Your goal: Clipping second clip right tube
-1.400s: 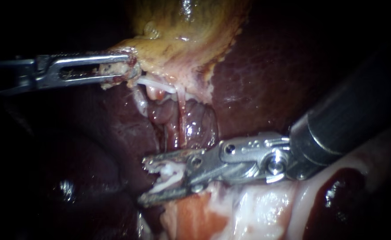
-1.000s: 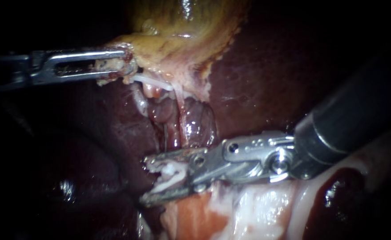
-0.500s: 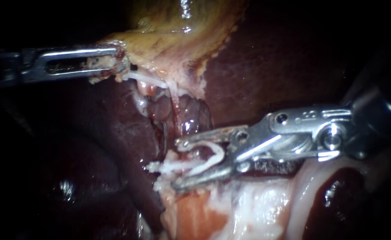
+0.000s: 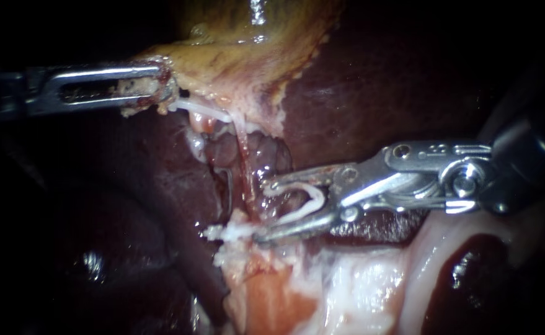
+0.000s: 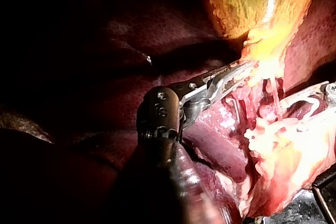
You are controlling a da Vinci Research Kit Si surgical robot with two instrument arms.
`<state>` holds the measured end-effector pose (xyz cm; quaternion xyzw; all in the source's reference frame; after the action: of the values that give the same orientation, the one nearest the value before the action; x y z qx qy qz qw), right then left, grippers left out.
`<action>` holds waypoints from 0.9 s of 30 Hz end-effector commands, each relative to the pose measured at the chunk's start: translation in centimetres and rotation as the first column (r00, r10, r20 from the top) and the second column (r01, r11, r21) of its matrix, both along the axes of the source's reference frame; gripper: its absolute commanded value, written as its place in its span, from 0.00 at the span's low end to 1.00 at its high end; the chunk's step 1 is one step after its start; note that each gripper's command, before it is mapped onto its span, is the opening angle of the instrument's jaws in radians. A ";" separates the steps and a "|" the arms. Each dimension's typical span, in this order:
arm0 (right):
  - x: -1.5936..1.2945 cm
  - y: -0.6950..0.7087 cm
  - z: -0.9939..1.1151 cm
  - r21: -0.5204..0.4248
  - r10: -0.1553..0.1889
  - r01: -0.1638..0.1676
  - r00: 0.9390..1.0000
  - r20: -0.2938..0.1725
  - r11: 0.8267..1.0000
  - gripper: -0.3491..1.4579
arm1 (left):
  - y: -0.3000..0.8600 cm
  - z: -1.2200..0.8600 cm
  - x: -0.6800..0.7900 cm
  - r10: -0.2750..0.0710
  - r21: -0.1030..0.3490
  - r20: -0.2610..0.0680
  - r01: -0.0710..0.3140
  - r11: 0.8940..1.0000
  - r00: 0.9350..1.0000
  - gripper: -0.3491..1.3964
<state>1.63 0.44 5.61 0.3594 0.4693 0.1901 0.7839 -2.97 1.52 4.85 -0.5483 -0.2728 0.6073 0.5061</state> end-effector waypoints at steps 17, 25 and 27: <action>0.45 -0.11 0.38 0.130 0.112 -0.103 0.992 -0.059 0.986 0.45 | 0.00 0.01 -0.01 -0.001 -0.001 -0.001 0.001 1.000 1.000 0.00; 0.53 -0.11 0.36 0.176 0.137 -0.118 0.986 -0.098 0.977 0.45 | 0.00 0.01 -0.02 -0.001 -0.001 -0.001 0.001 1.000 1.000 0.00; 0.54 -0.13 0.32 0.185 0.138 -0.117 0.985 -0.104 0.976 0.45 | 0.00 0.01 -0.02 -0.001 -0.001 -0.001 0.001 1.000 1.000 0.00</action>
<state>2.18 0.29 5.92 0.4087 0.5178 0.2600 0.7051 -2.99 1.51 4.86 -0.5485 -0.2720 0.6073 0.5063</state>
